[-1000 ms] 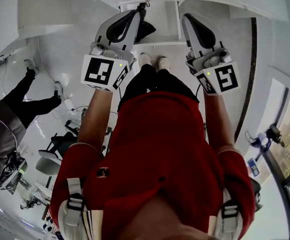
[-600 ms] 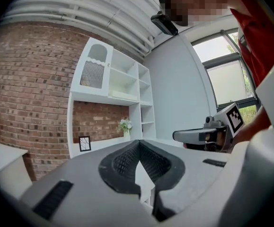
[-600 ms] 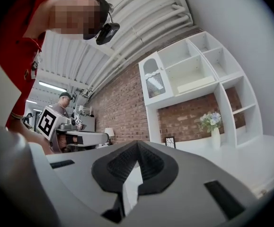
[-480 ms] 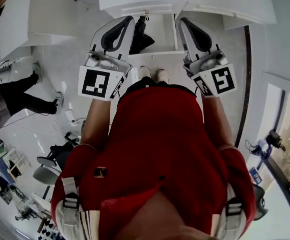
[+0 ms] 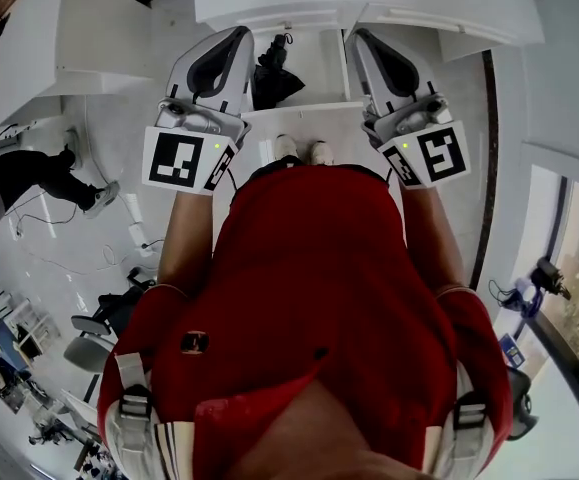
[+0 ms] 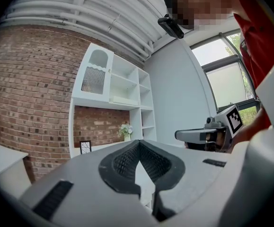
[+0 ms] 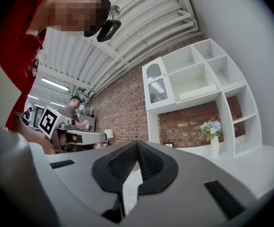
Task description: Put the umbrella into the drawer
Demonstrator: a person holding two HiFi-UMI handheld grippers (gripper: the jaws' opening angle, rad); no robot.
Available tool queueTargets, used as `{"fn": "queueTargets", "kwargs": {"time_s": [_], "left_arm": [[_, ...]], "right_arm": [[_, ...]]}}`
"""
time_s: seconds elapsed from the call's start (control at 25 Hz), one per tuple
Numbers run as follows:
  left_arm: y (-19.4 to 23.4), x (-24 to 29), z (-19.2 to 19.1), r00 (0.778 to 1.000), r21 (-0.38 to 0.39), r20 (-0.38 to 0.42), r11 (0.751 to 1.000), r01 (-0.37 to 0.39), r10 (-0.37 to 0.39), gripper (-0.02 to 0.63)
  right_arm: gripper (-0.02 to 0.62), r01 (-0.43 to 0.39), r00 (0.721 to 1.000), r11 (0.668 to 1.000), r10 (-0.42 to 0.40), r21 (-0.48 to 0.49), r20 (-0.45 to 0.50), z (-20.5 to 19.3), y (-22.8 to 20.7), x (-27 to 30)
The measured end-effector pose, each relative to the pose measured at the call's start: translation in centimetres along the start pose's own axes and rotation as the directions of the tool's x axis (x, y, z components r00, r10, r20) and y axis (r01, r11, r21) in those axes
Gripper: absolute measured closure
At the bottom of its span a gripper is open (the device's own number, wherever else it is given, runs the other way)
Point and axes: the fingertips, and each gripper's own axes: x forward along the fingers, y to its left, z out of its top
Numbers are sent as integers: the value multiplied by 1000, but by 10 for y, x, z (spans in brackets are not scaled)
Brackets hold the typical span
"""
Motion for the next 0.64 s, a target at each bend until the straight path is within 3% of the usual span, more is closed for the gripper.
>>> {"fn": "queueTargets", "kwargs": {"time_s": [0.64], "left_arm": [[-4, -13, -16, 999, 8, -34, 1000, 27, -27, 600]], "right_arm": [[597, 7, 1000, 1000, -7, -4, -18, -12, 10, -5]]}}
